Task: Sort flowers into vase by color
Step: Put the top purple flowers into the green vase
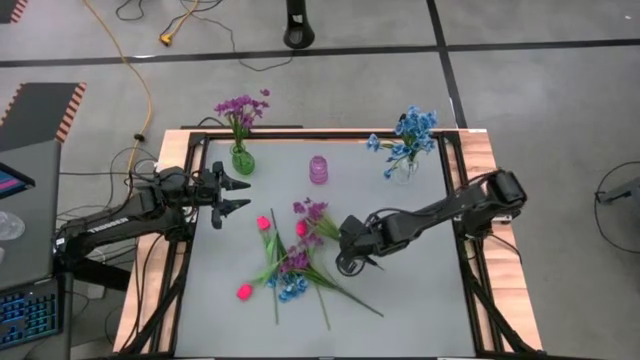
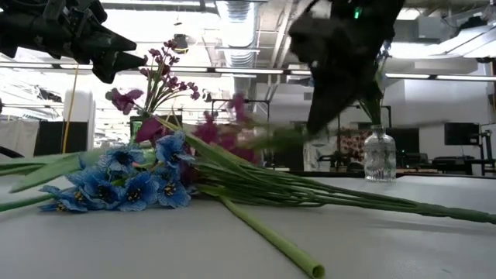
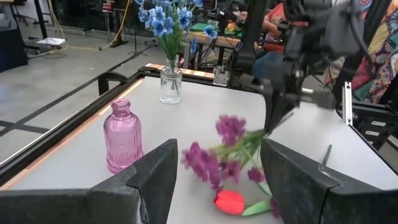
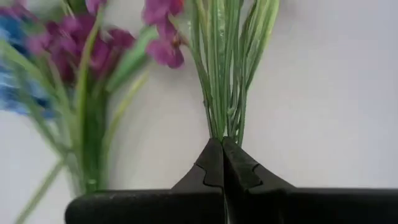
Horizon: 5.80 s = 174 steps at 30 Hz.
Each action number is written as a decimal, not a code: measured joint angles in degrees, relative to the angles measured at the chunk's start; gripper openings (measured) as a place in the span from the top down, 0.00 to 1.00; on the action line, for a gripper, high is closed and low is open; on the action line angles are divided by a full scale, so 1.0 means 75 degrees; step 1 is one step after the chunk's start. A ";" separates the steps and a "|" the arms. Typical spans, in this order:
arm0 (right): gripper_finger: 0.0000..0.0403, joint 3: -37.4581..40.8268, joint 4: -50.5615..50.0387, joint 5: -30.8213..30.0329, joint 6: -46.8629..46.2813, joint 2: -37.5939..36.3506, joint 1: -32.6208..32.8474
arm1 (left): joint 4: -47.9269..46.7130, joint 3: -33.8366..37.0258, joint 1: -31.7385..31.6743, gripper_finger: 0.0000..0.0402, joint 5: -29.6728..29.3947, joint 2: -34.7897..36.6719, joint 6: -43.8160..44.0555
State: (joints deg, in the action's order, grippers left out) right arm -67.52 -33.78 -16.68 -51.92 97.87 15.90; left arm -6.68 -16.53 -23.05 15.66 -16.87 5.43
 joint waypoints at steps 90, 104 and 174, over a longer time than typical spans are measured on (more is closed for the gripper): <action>0.88 -0.0022 0.6225 -0.1164 0.6177 -0.1635 -0.0988 | 0.7630 -0.3185 0.2471 0.94 -0.1635 -0.7460 -0.0175; 0.72 -0.0022 0.6161 -0.0564 0.5880 -0.1656 -0.1093 | 0.6222 -0.3185 0.2463 0.97 -0.1612 -0.6687 -0.0437; 0.51 -0.0022 0.5873 -0.0556 0.5784 -0.1656 -0.1075 | 0.1484 -0.1110 -0.1714 0.92 -0.5411 -0.2819 -0.1492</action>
State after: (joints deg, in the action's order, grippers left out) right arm -67.68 10.26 -20.85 -8.54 85.45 7.84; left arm 4.45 -24.86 -35.90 -24.92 -38.01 -5.76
